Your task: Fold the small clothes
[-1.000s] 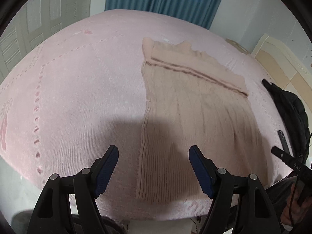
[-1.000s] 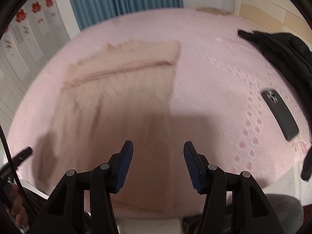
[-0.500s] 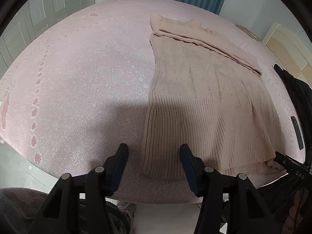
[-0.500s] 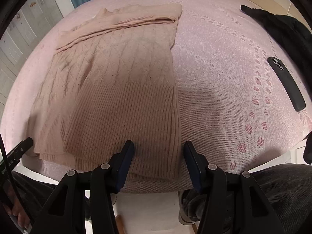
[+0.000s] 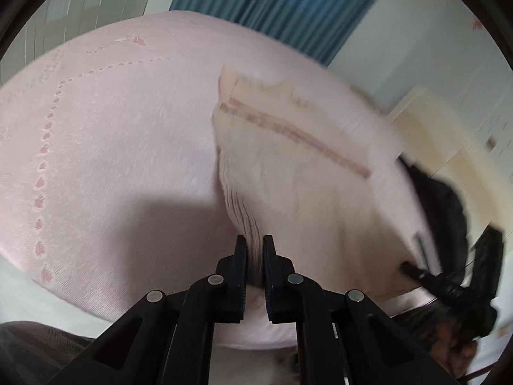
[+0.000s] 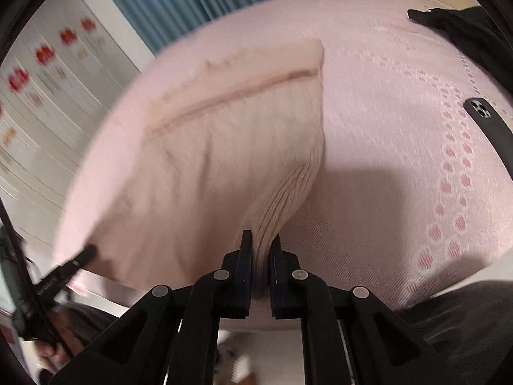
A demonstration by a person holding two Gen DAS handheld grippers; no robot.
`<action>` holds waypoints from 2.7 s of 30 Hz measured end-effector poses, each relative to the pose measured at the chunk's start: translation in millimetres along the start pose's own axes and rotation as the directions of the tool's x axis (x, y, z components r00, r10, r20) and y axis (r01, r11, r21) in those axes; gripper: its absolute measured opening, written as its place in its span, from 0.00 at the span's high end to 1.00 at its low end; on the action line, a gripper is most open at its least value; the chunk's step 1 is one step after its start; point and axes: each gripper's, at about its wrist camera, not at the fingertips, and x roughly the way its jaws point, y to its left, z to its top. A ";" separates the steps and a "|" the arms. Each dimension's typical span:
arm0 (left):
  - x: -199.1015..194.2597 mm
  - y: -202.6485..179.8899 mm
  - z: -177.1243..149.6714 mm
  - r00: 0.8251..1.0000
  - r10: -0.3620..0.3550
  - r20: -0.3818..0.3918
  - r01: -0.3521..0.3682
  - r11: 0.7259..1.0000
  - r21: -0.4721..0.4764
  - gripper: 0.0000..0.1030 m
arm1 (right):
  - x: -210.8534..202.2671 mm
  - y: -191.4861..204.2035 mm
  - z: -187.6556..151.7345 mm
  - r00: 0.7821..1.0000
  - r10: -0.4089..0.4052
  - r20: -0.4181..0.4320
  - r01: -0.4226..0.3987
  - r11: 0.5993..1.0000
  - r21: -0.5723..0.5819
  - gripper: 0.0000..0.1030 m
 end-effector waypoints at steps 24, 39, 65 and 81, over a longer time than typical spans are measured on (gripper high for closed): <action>37.3 -58.0 163.4 0.971 -0.036 0.235 0.033 0.999 0.018 0.91 | -3.9 26.7 193.9 0.967 0.145 0.208 -0.164 0.983 0.077 0.92; 138.6 -52.6 233.8 0.978 0.057 0.200 -0.059 0.998 0.002 0.91 | 81.9 15.5 272.6 0.980 0.055 0.190 -0.071 0.994 0.080 0.92; 168.0 -53.9 184.3 0.991 0.123 0.048 -0.128 0.985 0.112 0.33 | 110.9 0.7 223.5 0.994 -0.084 0.069 0.086 0.996 -0.015 0.58; 141.3 12.3 109.3 0.995 0.009 -0.096 -0.030 0.976 -0.216 0.30 | 119.9 -47.1 140.4 0.993 -0.063 -0.102 0.087 0.966 0.245 0.53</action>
